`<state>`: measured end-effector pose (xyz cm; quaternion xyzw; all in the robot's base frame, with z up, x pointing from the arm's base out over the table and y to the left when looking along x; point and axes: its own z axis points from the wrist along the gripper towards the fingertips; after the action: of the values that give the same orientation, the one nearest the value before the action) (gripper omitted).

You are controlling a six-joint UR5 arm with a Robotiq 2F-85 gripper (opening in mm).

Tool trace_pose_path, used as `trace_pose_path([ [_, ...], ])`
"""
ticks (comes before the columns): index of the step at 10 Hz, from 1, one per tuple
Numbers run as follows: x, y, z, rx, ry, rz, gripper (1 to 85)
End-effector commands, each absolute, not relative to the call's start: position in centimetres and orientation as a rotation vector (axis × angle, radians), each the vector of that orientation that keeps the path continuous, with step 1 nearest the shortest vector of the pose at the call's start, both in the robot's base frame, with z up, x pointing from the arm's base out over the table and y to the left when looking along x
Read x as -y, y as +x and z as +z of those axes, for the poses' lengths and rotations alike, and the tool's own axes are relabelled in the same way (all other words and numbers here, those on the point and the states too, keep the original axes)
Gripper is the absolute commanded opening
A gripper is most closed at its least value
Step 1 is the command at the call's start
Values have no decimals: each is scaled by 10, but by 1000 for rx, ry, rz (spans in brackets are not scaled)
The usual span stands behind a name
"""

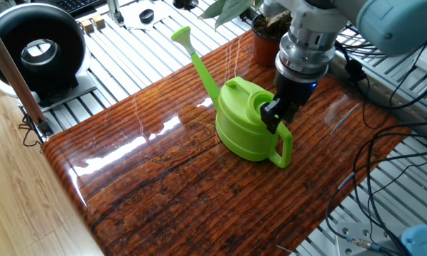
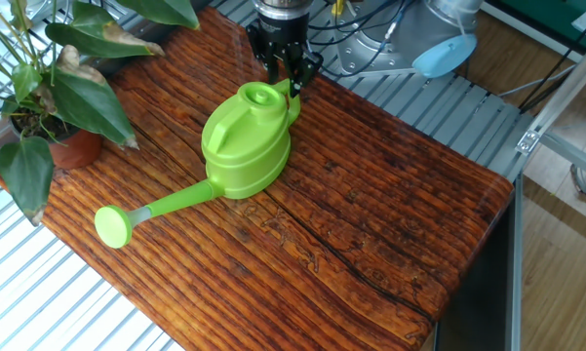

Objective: Water the plant

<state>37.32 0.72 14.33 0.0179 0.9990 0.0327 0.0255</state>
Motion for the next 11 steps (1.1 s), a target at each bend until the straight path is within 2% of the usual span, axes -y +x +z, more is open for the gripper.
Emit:
trace_pose_path([
  [1,-1,386,140,-3074,-2,60,483],
  [3,23,382,132,-3099,-52,-38,473],
  [5,16,380,136,-3070,-78,36,473],
  [7,8,394,139,-3016,-59,67,470],
  [11,-8,396,142,-3005,-46,111,470],
])
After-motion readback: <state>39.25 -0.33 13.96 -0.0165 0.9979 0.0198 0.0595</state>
